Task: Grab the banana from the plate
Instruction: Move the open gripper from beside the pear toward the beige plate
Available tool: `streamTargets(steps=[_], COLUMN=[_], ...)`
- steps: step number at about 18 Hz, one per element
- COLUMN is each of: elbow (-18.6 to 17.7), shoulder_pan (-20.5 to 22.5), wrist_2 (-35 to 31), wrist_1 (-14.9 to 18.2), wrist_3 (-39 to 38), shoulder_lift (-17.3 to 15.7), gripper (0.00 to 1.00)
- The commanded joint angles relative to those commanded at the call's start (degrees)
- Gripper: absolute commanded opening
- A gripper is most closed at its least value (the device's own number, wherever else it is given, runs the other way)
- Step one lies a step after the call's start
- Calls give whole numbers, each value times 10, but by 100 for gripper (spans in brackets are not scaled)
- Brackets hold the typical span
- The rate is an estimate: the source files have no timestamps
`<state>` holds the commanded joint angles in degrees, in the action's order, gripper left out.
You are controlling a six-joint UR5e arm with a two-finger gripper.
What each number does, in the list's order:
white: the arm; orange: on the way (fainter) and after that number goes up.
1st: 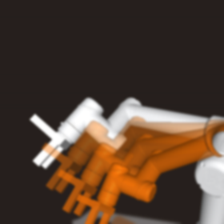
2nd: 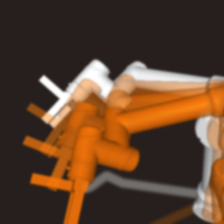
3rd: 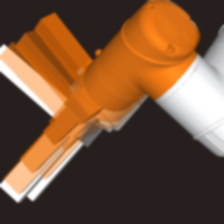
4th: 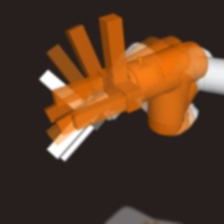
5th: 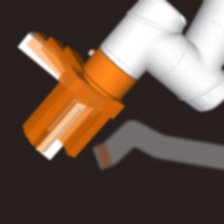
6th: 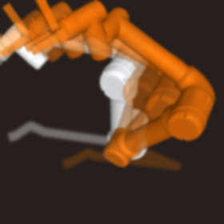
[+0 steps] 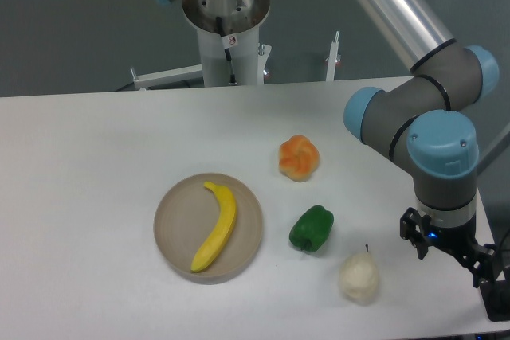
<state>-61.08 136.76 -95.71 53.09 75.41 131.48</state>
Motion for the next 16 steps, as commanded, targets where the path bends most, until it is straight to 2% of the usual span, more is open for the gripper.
streamTargets(steps=[12,16], elbow=[-11,-22], shoulder_pan=[-14,-21], wrist_2=[0,1], wrist_1=[0,4], wrist_3=[-35,-71], shoulder_lift=[-8,-20], gripper=[100,100])
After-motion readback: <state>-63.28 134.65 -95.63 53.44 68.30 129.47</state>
